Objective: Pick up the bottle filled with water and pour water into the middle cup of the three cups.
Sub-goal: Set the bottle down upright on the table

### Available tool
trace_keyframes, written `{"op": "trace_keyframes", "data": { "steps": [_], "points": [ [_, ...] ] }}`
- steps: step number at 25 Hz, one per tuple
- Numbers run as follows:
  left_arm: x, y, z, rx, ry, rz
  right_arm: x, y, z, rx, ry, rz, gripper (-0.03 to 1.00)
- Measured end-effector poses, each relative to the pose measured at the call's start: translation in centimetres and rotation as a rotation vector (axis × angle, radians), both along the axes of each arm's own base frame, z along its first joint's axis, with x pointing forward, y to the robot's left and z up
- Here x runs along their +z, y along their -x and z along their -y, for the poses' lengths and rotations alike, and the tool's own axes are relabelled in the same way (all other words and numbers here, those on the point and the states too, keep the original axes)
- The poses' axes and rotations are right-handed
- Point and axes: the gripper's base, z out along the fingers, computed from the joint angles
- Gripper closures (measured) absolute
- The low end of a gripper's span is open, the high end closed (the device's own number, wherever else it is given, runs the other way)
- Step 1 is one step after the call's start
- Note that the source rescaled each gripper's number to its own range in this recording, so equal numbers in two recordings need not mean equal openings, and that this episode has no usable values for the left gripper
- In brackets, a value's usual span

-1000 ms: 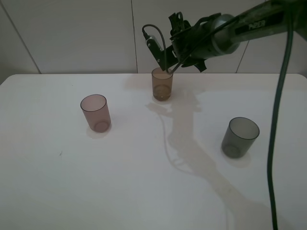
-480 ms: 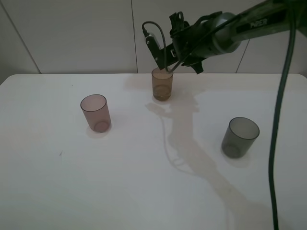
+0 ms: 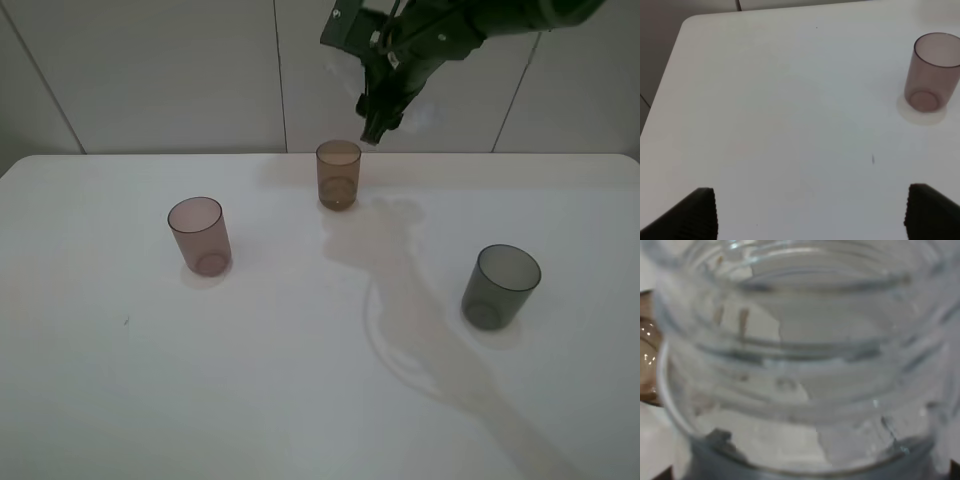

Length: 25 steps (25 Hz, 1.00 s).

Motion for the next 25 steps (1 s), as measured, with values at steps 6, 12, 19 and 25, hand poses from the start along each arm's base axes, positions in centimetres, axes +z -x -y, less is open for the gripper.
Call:
{"op": "trace_keyframes", "data": {
  "steps": [6, 12, 19, 25],
  "points": [
    [0.0, 0.0, 0.0, 0.0, 0.0, 0.0, -0.8, 3.3, 2.2, -0.054, -0.255, -0.088, 0.97],
    [0.0, 0.0, 0.0, 0.0, 0.0, 0.0, -4.3, 7.3, 2.6, -0.057, -0.525, -0.131, 0.97],
    [0.0, 0.0, 0.0, 0.0, 0.0, 0.0, -8.5, 10.0, 3.4, -0.097, -0.78, -0.065, 0.97],
    [0.0, 0.0, 0.0, 0.0, 0.0, 0.0, -11.8, 10.2, 3.4, -0.137, -0.872, -0.063, 0.97]
  ]
}}
